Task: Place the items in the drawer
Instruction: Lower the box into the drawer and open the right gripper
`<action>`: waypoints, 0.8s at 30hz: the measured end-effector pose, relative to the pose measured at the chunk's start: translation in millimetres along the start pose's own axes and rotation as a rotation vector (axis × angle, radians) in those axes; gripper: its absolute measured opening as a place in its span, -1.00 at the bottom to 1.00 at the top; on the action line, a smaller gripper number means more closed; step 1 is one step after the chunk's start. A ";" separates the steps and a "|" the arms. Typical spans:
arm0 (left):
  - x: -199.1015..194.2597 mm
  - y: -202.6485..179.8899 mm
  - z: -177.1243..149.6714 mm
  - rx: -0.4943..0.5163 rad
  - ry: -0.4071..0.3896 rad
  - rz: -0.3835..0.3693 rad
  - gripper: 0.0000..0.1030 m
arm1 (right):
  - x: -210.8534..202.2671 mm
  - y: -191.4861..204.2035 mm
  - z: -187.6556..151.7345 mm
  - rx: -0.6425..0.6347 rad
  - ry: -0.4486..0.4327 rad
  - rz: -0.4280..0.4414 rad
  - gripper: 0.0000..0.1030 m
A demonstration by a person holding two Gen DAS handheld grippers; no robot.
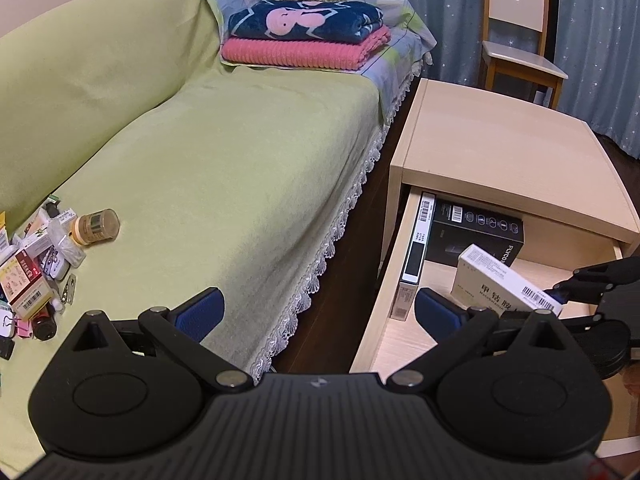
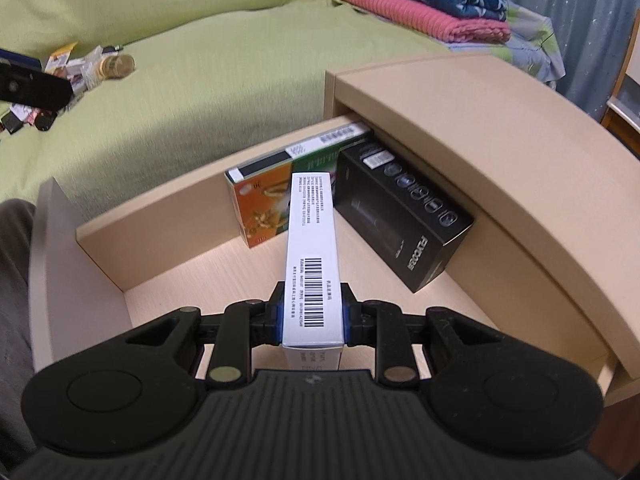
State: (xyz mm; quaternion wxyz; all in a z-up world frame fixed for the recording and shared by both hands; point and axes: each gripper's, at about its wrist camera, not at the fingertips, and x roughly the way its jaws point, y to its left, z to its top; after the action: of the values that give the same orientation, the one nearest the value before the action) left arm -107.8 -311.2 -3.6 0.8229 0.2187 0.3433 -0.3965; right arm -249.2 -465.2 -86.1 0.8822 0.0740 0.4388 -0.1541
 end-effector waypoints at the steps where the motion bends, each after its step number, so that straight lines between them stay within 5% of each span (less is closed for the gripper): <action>1: 1.0 0.3 -0.1 -0.001 0.002 0.000 0.97 | 3.0 0.4 -1.1 -0.003 0.006 0.001 -0.58; 18: 10.2 1.9 -1.1 -0.003 0.029 0.002 0.97 | 38.6 -5.9 -4.9 -0.014 0.020 0.000 -0.58; 24: 11.9 2.0 -2.3 -0.001 0.036 0.001 0.97 | 34.6 -5.2 -5.7 -0.019 0.028 -0.012 -0.20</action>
State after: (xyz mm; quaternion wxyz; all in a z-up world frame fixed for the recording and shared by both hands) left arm -101.7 -314.6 -13.8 0.8171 0.2253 0.3580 -0.3917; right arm -235.6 -475.7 -117.1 0.8756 0.0653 0.4530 -0.1544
